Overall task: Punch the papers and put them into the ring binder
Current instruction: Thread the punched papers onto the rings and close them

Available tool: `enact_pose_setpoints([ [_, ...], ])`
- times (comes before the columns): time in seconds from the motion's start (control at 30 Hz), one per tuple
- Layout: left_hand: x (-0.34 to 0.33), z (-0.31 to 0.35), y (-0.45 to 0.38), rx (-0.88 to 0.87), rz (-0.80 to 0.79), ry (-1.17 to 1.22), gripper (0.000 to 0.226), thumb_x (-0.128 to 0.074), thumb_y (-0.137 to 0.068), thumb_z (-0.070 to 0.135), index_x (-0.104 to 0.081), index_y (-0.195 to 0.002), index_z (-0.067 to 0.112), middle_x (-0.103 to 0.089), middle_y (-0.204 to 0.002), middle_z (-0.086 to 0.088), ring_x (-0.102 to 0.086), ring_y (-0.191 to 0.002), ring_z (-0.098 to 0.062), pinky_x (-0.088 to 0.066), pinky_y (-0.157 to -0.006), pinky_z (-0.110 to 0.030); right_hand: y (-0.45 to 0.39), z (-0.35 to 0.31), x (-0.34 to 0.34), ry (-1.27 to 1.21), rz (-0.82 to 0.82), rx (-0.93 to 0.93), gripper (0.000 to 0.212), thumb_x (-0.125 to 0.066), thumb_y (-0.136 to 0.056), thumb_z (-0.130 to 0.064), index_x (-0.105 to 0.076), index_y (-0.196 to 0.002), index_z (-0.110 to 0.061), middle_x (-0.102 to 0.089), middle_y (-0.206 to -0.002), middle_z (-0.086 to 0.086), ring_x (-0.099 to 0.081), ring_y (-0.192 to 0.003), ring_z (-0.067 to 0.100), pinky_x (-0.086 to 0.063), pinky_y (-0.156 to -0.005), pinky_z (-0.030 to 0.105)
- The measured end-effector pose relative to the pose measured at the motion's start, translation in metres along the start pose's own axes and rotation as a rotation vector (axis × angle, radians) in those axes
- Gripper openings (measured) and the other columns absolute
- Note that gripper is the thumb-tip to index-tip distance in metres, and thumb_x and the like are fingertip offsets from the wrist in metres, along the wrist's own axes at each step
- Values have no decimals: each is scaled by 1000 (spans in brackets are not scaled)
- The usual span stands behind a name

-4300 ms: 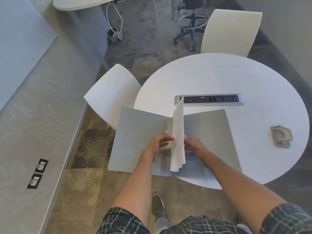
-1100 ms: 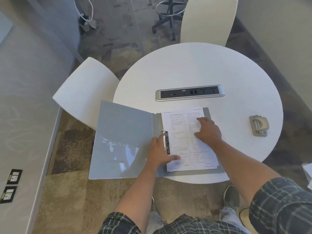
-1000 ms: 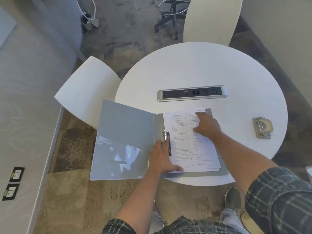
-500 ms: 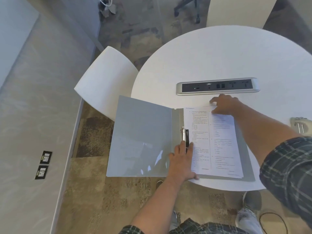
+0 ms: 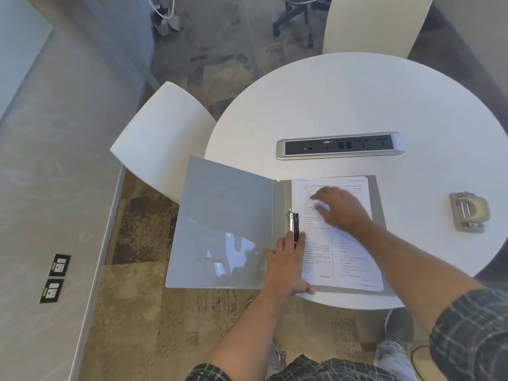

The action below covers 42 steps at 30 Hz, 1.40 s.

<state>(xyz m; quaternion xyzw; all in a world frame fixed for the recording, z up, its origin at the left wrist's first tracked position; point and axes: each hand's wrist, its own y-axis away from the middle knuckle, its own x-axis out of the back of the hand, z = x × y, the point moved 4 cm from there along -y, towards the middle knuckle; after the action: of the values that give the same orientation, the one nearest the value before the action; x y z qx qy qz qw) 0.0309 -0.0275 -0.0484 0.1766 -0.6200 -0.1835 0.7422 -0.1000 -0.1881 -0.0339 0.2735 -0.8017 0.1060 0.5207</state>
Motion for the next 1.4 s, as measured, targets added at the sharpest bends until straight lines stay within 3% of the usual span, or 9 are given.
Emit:
enact_pose_setpoints([
  [0.13,4,-4,5,-4,30,98,140,-85,-57,66,-3,-160,21,-16,-162,-5,-21,-146,-28,-34,-112,-51,37,-30,-34,-81,-28,102,38,-62,-97,-37,-65,-133,-26,-66,-134,-6,-63,-119,17,-49,-101,37],
  [0.3,6,-19,6,44,106,353,127,-76,-58,70,-15,-160,23,-31,-161,4,-32,-146,-19,-38,-115,-46,55,-38,-61,-64,-84,87,50,-63,-92,-33,-60,-141,-27,-55,-148,-5,-57,-129,22,-46,-102,40],
  [0.37,6,-24,10,86,134,454,109,-77,-67,56,-24,-157,24,-43,-154,6,-43,-140,-16,-41,-113,-40,56,-39,-63,-70,-120,52,59,-64,-91,-44,-53,-147,-28,-47,-155,-8,-50,-135,21,-43,-106,40],
  [0.43,10,-26,14,111,153,511,76,-75,-82,37,-42,-148,19,-53,-144,3,-52,-130,-17,-44,-109,-36,57,-38,-65,-51,-183,28,73,-64,-88,-60,-46,-151,-31,-37,-161,-10,-43,-140,17,-40,-109,40],
  [0.5,13,-27,16,128,179,556,58,-70,-92,32,-50,-144,17,-57,-141,2,-55,-127,-17,-43,-108,-30,58,-36,-68,-33,-216,15,82,-63,-84,-69,-40,-154,-34,-28,-164,-8,-40,-142,16,-40,-111,41],
  [0.63,15,-24,18,167,174,608,58,-64,-96,40,-49,-148,18,-57,-146,1,-53,-132,-18,-41,-109,-29,60,-35,-73,-15,-196,-27,77,-60,-90,-65,-34,-157,-37,-24,-166,-6,-39,-144,16,-40,-112,41],
  [0.9,15,-24,17,194,132,603,64,-67,-92,29,-44,-152,19,-55,-148,-1,-53,-134,-21,-43,-111,-35,55,-44,-71,-59,-174,-109,74,-66,-92,-51,-35,-157,-34,-26,-162,-8,-36,-144,15,-41,-109,39],
  [1.23,17,-27,10,186,92,533,69,-66,-90,37,-43,-152,18,-50,-151,-1,-50,-135,-23,-43,-111,-40,45,-45,-71,54,-240,-47,74,-56,-100,-46,-20,-162,-29,-16,-166,-4,-35,-144,20,-42,-107,40],
  [1.4,35,-27,8,126,111,418,47,-63,-93,32,-56,-137,17,-61,-132,-5,-59,-120,-26,-50,-99,-39,43,-45,-70,97,-275,-28,75,-53,-101,-47,-17,-162,-27,-14,-167,-2,-33,-145,21,-42,-109,40],
])
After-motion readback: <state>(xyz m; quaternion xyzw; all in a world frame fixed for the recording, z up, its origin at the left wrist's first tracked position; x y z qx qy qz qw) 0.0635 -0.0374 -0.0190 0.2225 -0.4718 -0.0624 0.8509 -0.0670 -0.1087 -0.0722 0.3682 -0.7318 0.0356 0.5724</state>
